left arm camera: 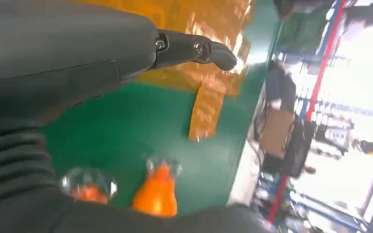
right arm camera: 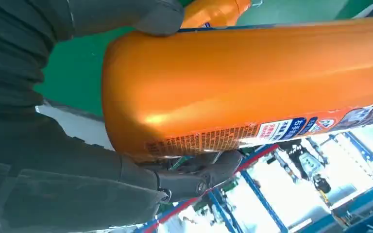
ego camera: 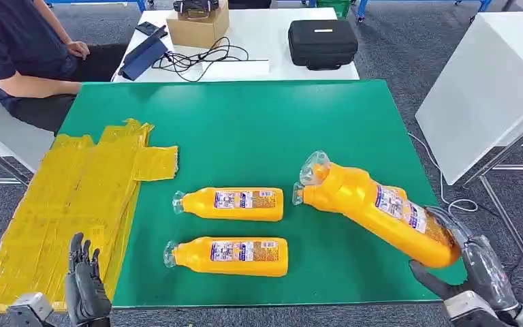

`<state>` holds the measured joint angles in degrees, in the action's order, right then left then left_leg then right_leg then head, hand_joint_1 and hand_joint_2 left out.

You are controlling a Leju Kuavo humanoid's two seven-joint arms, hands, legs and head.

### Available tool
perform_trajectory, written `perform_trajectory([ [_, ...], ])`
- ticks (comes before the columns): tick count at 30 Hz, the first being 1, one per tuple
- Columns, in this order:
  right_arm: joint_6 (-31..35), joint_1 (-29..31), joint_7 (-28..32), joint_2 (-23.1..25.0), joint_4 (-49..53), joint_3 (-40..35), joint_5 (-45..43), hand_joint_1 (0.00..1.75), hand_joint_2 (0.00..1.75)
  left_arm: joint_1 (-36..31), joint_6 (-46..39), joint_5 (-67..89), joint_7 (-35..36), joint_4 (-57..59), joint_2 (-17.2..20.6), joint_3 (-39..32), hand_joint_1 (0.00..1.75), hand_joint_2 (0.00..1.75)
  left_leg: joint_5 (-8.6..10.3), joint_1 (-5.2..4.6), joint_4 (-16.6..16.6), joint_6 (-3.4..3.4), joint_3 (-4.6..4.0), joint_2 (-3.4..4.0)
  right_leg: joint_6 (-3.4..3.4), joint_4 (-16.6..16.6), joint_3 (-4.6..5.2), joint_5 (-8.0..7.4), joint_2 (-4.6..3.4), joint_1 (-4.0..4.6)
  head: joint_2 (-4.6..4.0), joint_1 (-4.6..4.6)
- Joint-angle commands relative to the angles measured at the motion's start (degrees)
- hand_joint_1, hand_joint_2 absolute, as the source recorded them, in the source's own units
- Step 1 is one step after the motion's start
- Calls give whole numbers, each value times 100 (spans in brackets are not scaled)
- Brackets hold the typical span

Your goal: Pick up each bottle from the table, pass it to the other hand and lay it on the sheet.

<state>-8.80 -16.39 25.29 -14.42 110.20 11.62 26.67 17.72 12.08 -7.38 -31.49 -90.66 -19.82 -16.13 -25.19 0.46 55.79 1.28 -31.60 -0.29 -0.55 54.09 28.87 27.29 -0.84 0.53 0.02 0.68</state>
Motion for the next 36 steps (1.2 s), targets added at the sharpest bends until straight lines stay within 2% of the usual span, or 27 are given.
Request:
perform_trajectory([
  [1, 1430, 2256, -484, 1181, -2944, -2843, 947, 175, 175, -604, 699, -259, 433, 307, 58, 838, 0, 175, 8, 8, -26, -8, 39, 70, -9, -30, -21, -31, -59, 7, 0, -2],
  [4, 1875, 3430, -668, 2083, -4523, -3419, 1283, 175, 175, -1047, 440, -215, 399, 552, 235, 1356, 0, 175, 12, 13, -16, -12, 34, 54, 1, -13, -16, -24, -47, 13, 0, -4],
  [7, 2013, 4055, -895, 2655, -5124, -3642, 1413, 175, 175, -1463, 206, -289, 498, 710, 398, 1650, 0, 175, 25, 8, -15, -27, 34, 74, 1, 6, 1, -29, -60, 6, 0, -4],
  [10, 2023, 4346, -1075, 2967, -5301, -3832, 1569, 175, 175, -1800, 170, -581, 660, 915, 548, 1957, 0, 175, 31, 2, -5, -32, 21, 46, 3, 36, 16, -17, -41, -1, 0, -4],
  [16, 1835, 4360, -1262, 3120, -5191, -4063, 1580, 175, 175, -1965, 21, -971, 797, 829, 722, 2365, 0, 175, 25, 7, -4, -37, 26, 12, -5, 43, 8, -2, -5, 2, 0, -2],
  [24, 1772, 4247, -1314, 3264, -5119, -4517, 1602, 175, 175, -1951, -182, -1227, 824, 737, 853, 2587, 0, 175, 31, 3, -2, -32, -14, 6, -2, 48, 41, -4, -6, -2, 0, -4],
  [28, 1864, 4104, -1256, 3225, -5244, -4893, 1527, 175, 175, -1894, -275, -1491, 767, 676, 973, 2687, 0, 175, 31, 4, -5, -33, -11, 2, -1, 43, 37, -3, -1, -3, 0, -4],
  [33, 2039, 3641, -960, 3255, -5648, -5389, 1582, 175, 175, -1634, -247, -1788, 751, 514, 984, 2549, 0, 175, 26, 7, -18, -35, 14, 6, -4, 26, 12, -1, -2, 0, 0, -4],
  [36, 2111, 3639, -916, 3272, -5797, -5458, 1588, 175, 175, -1590, -211, -1837, 735, 496, 988, 2528, 0, 175, 23, 6, -16, -34, 11, 11, -2, 30, 17, 1, -7, -1, 0, -4],
])
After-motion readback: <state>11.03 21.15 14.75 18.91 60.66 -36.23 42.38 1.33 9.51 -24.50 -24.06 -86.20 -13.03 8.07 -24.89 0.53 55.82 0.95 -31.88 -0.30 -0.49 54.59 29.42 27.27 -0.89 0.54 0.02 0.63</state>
